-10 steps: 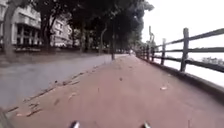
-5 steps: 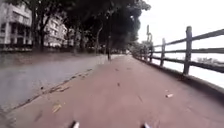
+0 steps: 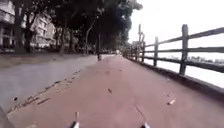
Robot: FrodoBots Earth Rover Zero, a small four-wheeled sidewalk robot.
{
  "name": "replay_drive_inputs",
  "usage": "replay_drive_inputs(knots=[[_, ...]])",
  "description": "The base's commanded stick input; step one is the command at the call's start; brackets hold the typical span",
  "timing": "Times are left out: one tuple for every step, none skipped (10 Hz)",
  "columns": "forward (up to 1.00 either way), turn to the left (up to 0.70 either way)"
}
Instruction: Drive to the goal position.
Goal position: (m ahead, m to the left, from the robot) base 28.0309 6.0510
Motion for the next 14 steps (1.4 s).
replay_drive_inputs(knots=[[0.70, -0.03], [0.70, -0.22], [0.70, -0.35], [0.70, -0.35], [0.70, -0.35], [0.70, -0.35], [0.70, -0.35], [0.70, -0.35], [0.70, -0.35], [0.70, -0.35], [0.70, -0.35], [0.70, -0.34], [0.70, 0.00], [0.70, 0.00]])
